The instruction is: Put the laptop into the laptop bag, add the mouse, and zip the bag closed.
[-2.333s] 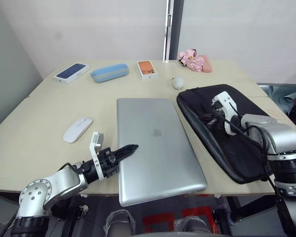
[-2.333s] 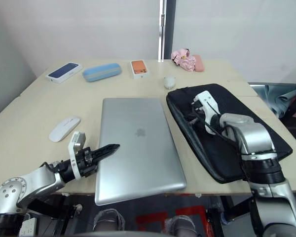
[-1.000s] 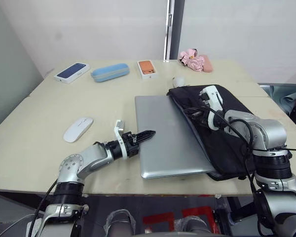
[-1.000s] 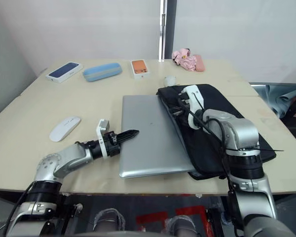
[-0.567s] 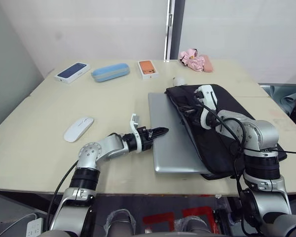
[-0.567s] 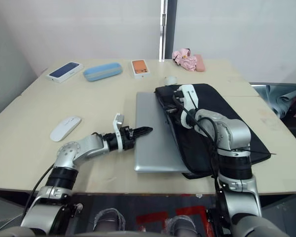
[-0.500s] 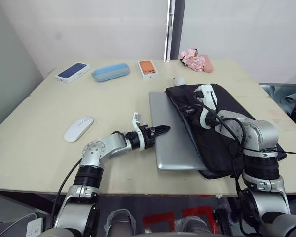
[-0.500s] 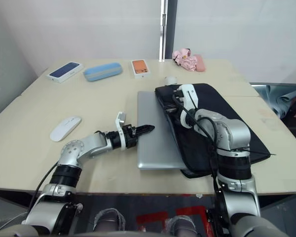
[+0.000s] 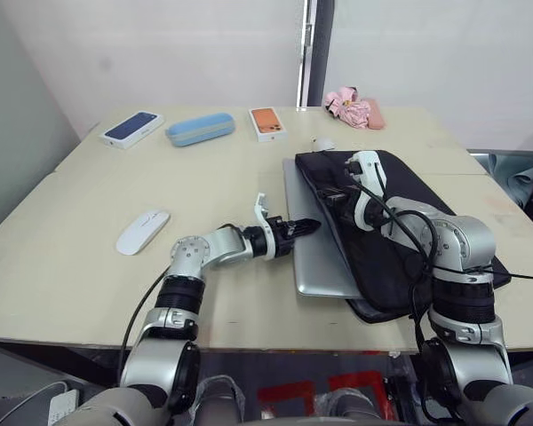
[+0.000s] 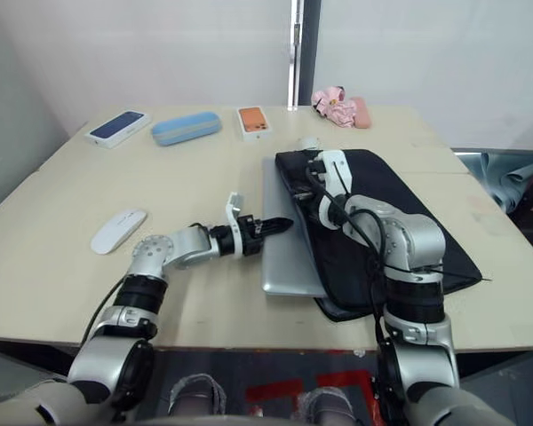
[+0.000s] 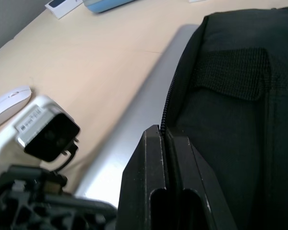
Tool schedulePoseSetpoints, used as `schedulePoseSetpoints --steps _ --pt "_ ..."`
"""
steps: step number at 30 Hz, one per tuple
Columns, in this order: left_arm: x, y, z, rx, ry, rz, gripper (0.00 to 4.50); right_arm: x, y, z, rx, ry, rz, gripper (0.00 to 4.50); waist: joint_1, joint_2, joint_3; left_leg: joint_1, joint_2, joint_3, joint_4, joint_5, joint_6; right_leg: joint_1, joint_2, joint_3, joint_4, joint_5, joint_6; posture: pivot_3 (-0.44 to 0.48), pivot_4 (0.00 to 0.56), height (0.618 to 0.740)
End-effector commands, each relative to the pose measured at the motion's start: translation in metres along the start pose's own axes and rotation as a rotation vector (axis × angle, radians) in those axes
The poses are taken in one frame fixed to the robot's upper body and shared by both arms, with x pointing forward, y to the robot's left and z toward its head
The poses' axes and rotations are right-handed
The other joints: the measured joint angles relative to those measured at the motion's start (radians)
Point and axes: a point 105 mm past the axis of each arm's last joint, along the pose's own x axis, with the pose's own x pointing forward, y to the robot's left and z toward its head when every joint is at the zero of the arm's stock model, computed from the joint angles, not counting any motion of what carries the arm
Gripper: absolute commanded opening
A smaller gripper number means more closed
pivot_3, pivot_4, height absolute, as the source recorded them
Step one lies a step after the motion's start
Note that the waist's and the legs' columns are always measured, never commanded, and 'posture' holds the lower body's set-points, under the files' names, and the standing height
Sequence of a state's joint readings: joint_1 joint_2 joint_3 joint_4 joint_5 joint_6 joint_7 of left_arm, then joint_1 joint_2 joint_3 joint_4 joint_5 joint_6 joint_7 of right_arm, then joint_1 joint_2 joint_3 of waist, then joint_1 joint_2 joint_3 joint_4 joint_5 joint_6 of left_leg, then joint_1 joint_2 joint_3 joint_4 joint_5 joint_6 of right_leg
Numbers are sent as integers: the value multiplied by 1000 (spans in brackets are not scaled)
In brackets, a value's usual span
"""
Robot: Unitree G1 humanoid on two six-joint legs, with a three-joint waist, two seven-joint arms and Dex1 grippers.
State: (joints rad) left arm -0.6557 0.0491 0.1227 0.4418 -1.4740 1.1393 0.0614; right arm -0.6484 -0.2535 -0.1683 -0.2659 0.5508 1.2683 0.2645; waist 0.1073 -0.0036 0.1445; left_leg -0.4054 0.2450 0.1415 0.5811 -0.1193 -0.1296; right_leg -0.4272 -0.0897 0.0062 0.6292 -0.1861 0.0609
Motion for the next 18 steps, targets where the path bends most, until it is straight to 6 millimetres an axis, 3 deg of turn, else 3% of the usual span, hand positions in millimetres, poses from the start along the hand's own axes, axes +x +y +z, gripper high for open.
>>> schedulePoseSetpoints --steps 1,8,12,14,18 --pt "13 -45 0 21 -4 -206 314 -3 16 22 -41 -84 44 34 -1 0 0 0 0 0 0 0 0 0 0 0 0 0 0 0 150 740" --pt "28 -43 -1 -19 -82 -219 314 -2 17 21 -31 -87 37 34 -3 0 0 0 0 0 0 0 0 0 0 0 0 0 0 0 150 740" --pt "25 -29 -1 45 -93 -145 314 -3 14 20 -30 -84 27 34 -7 0 0 0 0 0 -1 0 0 0 0 0 0 0 0 0 150 740" --pt "22 -27 -2 73 -83 -146 1327 -3 13 20 -30 -84 23 0 -8 0 0 0 0 0 -1 0 0 0 0 0 -1 0 0 0 150 740" --pt "12 -23 -5 136 -52 -121 2791 -3 11 21 -32 -83 20 0 -6 0 0 0 0 0 -1 0 0 0 0 0 -1 0 0 0 150 740"
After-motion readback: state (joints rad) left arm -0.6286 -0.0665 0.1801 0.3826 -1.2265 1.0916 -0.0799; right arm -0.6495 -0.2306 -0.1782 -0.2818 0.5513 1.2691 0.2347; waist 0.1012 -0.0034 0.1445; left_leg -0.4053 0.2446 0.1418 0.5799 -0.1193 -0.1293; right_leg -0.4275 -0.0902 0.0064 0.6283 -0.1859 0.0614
